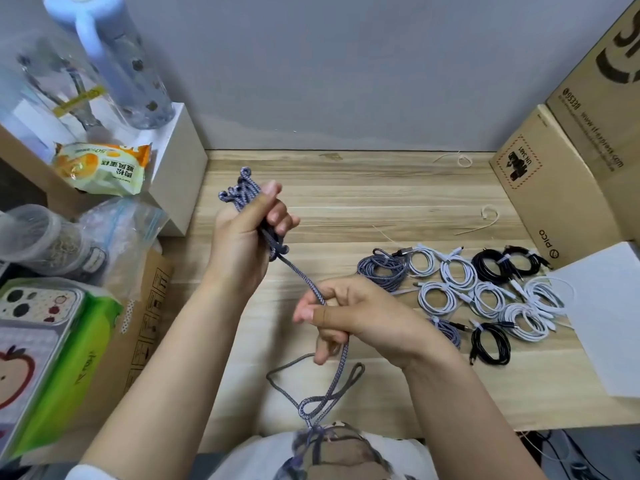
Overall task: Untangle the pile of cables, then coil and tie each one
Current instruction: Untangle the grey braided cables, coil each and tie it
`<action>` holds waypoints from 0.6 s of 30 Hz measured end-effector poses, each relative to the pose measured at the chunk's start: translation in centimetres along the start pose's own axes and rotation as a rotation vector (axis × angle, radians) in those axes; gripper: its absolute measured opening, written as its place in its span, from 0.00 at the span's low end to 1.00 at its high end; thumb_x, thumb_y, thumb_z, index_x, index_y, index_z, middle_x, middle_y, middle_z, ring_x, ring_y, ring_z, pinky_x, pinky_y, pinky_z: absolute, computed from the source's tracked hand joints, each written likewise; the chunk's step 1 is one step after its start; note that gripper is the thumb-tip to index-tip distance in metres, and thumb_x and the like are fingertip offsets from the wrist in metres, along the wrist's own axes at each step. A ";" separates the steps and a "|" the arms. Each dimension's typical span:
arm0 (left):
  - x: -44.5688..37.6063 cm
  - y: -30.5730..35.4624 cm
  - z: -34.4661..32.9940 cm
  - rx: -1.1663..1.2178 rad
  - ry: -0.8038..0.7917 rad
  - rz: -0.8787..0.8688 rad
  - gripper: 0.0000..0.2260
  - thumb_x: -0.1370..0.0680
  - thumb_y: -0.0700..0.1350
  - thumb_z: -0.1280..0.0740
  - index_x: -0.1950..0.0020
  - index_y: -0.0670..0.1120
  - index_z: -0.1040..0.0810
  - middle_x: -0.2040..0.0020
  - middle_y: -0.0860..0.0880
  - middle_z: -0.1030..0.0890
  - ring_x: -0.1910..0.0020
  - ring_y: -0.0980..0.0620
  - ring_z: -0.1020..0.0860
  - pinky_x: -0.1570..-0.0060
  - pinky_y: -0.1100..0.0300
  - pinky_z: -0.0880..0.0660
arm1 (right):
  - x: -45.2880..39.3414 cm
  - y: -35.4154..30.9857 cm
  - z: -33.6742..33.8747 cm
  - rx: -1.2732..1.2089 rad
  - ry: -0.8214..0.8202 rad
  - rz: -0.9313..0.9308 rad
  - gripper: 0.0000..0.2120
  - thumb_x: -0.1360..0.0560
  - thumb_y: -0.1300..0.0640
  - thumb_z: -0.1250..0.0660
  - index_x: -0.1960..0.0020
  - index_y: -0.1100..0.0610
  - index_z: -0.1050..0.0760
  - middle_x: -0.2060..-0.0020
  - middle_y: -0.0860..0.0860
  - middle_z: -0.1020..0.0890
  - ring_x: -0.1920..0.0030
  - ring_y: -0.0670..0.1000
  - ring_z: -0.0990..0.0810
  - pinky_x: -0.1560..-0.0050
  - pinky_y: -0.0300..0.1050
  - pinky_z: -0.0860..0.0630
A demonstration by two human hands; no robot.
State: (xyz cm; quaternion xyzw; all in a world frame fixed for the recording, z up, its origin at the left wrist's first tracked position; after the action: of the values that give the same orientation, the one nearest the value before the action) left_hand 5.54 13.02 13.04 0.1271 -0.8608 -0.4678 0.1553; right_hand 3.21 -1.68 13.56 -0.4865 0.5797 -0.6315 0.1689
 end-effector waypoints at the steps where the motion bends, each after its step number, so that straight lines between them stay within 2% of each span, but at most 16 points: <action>1: 0.1 -0.2 -0.1 -0.105 -0.021 -0.033 0.06 0.21 0.41 0.39 0.58 0.44 0.30 0.77 0.55 0.33 0.77 0.56 0.34 0.64 0.63 0.25 | 0.0 0.0 0.0 -0.078 0.011 -0.011 0.08 0.22 0.66 0.40 0.55 0.57 0.25 0.82 0.46 0.35 0.77 0.47 0.24 0.71 0.35 0.26; 4: 0.2 -0.9 0.0 -0.488 -0.084 -0.173 0.03 0.24 0.43 0.35 0.58 0.46 0.27 0.77 0.53 0.28 0.75 0.56 0.29 0.65 0.63 0.27 | -0.4 0.2 -0.5 -0.340 0.029 -0.054 0.10 0.24 0.69 0.40 0.45 0.59 0.28 0.80 0.45 0.35 0.83 0.44 0.33 0.75 0.39 0.24; 6: 0.2 -1.3 0.2 -0.678 -0.125 -0.245 0.04 0.26 0.47 0.34 0.58 0.49 0.26 0.76 0.53 0.26 0.73 0.56 0.28 0.66 0.66 0.30 | -0.5 0.6 -0.5 -0.348 0.092 -0.068 0.15 0.24 0.71 0.39 0.40 0.58 0.32 0.76 0.47 0.32 0.85 0.41 0.40 0.82 0.34 0.33; 8: 0.0 -1.7 0.4 -0.784 -0.168 -0.276 0.05 0.27 0.50 0.35 0.58 0.49 0.26 0.75 0.53 0.25 0.72 0.56 0.28 0.65 0.65 0.30 | -0.3 0.8 -0.2 -0.196 0.193 -0.064 0.17 0.25 0.71 0.38 0.41 0.54 0.32 0.70 0.49 0.33 0.84 0.40 0.40 0.83 0.32 0.42; 10: -0.2 -2.1 0.5 -0.868 -0.219 -0.236 0.10 0.26 0.53 0.36 0.60 0.47 0.25 0.73 0.52 0.25 0.73 0.57 0.27 0.66 0.66 0.30 | -0.1 0.6 0.4 0.071 0.284 0.000 0.16 0.26 0.69 0.36 0.47 0.50 0.30 0.65 0.49 0.29 0.79 0.40 0.33 0.77 0.30 0.36; 12: 0.0 -2.6 0.4 -0.940 -0.298 -0.132 0.18 0.25 0.57 0.40 0.62 0.44 0.23 0.73 0.51 0.25 0.73 0.58 0.28 0.68 0.68 0.31 | 0.1 -0.1 0.8 0.315 0.375 0.129 0.15 0.27 0.68 0.35 0.53 0.48 0.28 0.59 0.48 0.22 0.66 0.43 0.23 0.60 0.34 0.28; 13: 0.2 -2.7 0.2 -0.945 -0.346 -0.047 0.21 0.23 0.59 0.42 0.64 0.45 0.22 0.74 0.50 0.24 0.73 0.58 0.28 0.68 0.68 0.31 | 0.3 -0.5 1.0 0.393 0.417 0.183 0.16 0.28 0.70 0.35 0.57 0.48 0.28 0.58 0.45 0.21 0.60 0.43 0.22 0.53 0.35 0.28; 14: 0.5 -2.8 0.1 -0.944 -0.397 0.049 0.25 0.22 0.62 0.46 0.68 0.48 0.23 0.74 0.47 0.25 0.74 0.56 0.28 0.69 0.67 0.32 | 0.6 -1.0 1.2 0.460 0.468 0.232 0.19 0.30 0.71 0.35 0.60 0.46 0.28 0.60 0.43 0.20 0.58 0.39 0.22 0.51 0.32 0.29; 15: 0.9 -2.8 0.0 -0.954 -0.457 0.154 0.28 0.22 0.64 0.50 0.69 0.47 0.24 0.75 0.45 0.26 0.76 0.55 0.29 0.71 0.67 0.33 | 0.9 -1.4 1.4 0.521 0.532 0.277 0.21 0.31 0.73 0.34 0.62 0.45 0.29 0.63 0.40 0.21 0.60 0.36 0.23 0.54 0.29 0.30; 16: 1.2 -3.0 0.0 -0.966 -0.541 0.260 0.31 0.24 0.65 0.54 0.68 0.45 0.23 0.77 0.45 0.27 0.77 0.54 0.30 0.73 0.67 0.34 | 1.1 -1.8 1.8 0.569 0.598 0.324 0.22 0.33 0.73 0.33 0.64 0.44 0.29 0.65 0.38 0.23 0.63 0.36 0.25 0.58 0.29 0.31; 18: 1.9 -3.5 0.5 -0.933 -0.746 0.454 0.41 0.27 0.69 0.62 0.61 0.38 0.23 0.79 0.47 0.28 0.76 0.49 0.30 0.72 0.65 0.33 | 1.5 -2.5 2.7 0.600 0.680 0.413 0.23 0.35 0.72 0.30 0.66 0.43 0.29 0.65 0.40 0.25 0.66 0.41 0.26 0.63 0.35 0.31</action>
State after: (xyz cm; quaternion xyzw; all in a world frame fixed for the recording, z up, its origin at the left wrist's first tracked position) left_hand 3.91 10.84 10.08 -0.3110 -0.5684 -0.7614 -0.0206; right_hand 5.55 -3.65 16.00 -0.0582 0.4788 -0.8467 0.2245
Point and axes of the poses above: each hand's wrist, its own x-axis away from the middle knuckle, its own z-axis out of the back of the hand, y = z × x, the point moved 3 cm from there along -x, towards the middle knuckle
